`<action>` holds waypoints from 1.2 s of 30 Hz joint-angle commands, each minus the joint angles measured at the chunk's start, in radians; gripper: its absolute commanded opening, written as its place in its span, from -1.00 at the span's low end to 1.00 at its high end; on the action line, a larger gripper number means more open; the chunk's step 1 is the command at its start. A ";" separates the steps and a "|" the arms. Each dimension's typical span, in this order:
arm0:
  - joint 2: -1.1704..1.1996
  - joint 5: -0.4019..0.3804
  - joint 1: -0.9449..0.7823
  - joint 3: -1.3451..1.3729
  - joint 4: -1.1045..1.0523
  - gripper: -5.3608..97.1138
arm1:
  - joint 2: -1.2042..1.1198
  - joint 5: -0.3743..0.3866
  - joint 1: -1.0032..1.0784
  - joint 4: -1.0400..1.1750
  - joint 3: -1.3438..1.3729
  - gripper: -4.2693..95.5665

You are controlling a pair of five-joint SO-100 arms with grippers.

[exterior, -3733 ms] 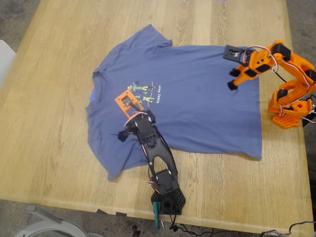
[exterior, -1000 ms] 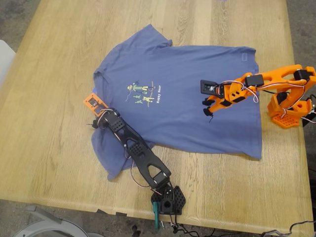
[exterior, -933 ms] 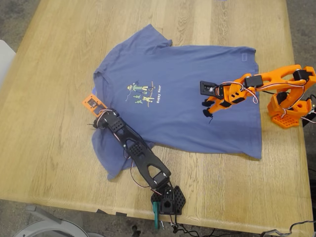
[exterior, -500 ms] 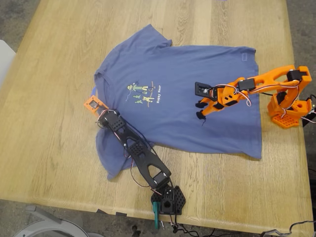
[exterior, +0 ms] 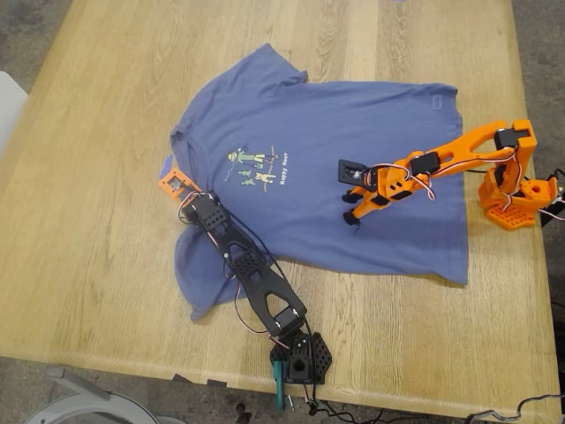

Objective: Fold a T-shirt

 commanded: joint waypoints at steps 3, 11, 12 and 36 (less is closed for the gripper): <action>0.178 0.000 0.031 -0.038 0.015 -0.90 | -0.003 0.006 -0.008 -0.035 -0.083 -0.37; 0.181 0.000 0.035 -0.038 0.018 -0.90 | 0.002 0.009 -0.025 -0.040 -0.064 -0.23; 0.184 0.000 0.035 -0.038 0.021 -0.90 | 0.002 0.009 -0.025 -0.038 -0.064 -0.23; 0.253 0.000 0.054 -0.038 0.097 -0.90 | -0.219 0.021 0.032 -0.181 -0.091 -0.27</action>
